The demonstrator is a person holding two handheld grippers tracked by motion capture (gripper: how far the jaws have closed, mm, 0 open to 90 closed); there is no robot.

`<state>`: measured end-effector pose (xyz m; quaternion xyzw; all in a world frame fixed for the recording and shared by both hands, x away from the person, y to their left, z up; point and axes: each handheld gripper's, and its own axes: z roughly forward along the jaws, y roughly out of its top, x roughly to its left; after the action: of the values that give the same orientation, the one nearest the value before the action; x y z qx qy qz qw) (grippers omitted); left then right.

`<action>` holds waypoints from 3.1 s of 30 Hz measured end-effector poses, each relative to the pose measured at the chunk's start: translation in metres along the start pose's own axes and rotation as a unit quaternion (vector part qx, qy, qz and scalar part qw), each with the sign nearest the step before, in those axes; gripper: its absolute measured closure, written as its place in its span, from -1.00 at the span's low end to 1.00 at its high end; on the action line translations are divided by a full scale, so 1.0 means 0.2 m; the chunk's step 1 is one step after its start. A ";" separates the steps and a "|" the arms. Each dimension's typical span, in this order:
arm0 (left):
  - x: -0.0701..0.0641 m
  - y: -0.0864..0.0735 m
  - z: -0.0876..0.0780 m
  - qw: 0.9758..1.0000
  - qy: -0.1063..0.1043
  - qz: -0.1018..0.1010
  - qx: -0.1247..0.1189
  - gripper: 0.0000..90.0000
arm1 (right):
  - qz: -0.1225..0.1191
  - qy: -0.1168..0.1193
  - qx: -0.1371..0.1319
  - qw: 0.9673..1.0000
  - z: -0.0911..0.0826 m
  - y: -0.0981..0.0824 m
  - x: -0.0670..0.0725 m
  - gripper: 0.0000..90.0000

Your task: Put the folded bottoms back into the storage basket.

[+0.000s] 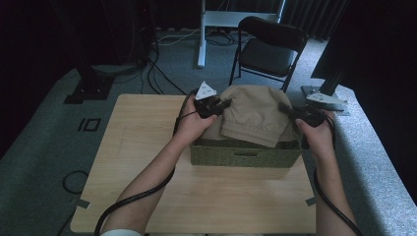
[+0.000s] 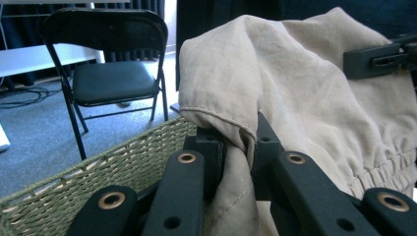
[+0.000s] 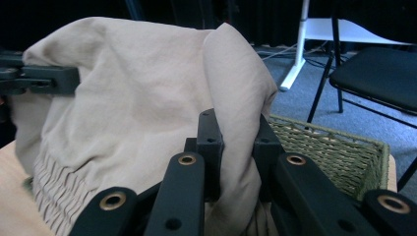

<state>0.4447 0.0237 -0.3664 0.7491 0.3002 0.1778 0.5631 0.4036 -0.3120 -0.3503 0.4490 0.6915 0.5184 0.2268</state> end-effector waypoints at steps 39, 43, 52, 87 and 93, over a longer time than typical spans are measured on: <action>0.21 -0.48 0.41 0.989 0.064 -0.056 0.122 0.71 | 0.073 -0.059 0.143 0.985 0.63 -0.42 -0.27 0.75; 0.20 -0.48 0.43 0.986 0.076 -0.064 0.130 0.69 | 0.085 -0.079 0.152 0.982 0.67 -0.42 -0.27 0.74; 0.20 -0.51 0.48 0.982 0.101 -0.057 0.151 0.19 | 0.089 -0.105 0.185 0.973 0.72 -0.44 -0.28 0.36; 0.06 -0.21 0.21 0.992 0.065 -0.070 0.088 -0.50 | 0.044 -0.087 0.104 0.990 0.50 -0.21 -0.06 -0.67; 0.02 -0.19 0.14 0.993 0.057 -0.052 0.091 -0.55 | 0.033 -0.081 0.107 0.990 0.43 -0.21 -0.02 -0.67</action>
<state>0.4553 0.0120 -0.4109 0.7694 0.3850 0.1625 0.4831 0.4561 -0.2737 -0.4207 0.5339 0.7073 0.4102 0.2154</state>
